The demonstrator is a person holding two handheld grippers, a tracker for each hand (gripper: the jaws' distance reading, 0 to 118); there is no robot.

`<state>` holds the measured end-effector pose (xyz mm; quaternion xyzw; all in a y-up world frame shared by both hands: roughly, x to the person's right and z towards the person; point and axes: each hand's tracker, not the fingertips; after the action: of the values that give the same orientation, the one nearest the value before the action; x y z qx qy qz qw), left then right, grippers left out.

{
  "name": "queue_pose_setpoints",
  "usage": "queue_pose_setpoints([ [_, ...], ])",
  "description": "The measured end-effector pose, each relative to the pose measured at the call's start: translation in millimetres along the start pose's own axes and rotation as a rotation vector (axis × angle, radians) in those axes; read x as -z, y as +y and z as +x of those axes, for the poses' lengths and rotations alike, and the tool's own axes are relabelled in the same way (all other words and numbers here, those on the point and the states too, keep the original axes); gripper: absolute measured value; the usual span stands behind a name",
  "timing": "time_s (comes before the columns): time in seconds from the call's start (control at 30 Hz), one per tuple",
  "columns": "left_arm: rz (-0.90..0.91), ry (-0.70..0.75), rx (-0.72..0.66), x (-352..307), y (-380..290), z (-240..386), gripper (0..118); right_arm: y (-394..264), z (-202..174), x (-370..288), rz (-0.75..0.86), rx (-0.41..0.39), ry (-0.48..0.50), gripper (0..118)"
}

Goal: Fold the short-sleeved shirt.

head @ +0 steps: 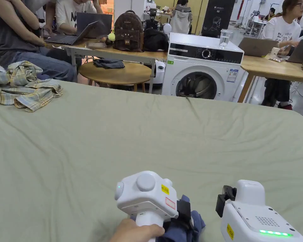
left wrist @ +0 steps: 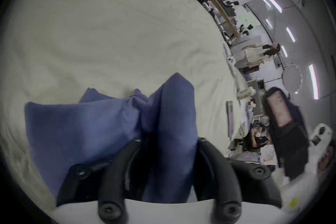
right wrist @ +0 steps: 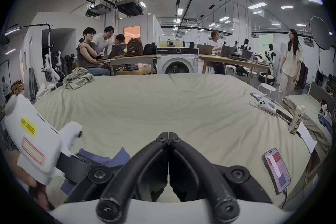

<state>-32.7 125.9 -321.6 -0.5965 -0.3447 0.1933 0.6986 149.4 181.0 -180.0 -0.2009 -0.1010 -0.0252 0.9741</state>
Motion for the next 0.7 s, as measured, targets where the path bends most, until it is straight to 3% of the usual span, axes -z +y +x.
queue_pose_setpoints([
  [0.27,0.105,-0.131,0.064,-75.1,-1.7,-5.8,48,2.7,5.6,-2.6,0.011,0.001,0.001,0],
  [0.3,0.117,-0.127,0.078,-77.6,-1.6,-8.2,45,2.9,5.9,-2.7,0.014,0.003,0.000,0],
  [0.33,0.116,-0.118,0.086,-77.4,-0.8,-12.0,35,3.3,6.1,-3.2,0.018,0.007,-0.003,0],
  [0.37,0.114,-0.117,0.085,-70.1,3.6,-17.6,15,3.7,6.4,-3.4,0.019,0.010,-0.002,0],
  [0.4,0.113,-0.126,0.073,-63.1,4.3,-22.9,9,3.9,6.8,-3.4,0.020,0.015,0.000,0],
  [0.57,-0.026,-0.269,0.047,-0.3,-0.9,-24.4,8,2.7,7.1,-2.4,0.021,0.023,0.005,0],
  [0.7,-0.033,-0.197,0.040,49.1,-2.5,-30.2,0,0.6,7.9,-1.6,0.021,0.024,0.003,0],
])
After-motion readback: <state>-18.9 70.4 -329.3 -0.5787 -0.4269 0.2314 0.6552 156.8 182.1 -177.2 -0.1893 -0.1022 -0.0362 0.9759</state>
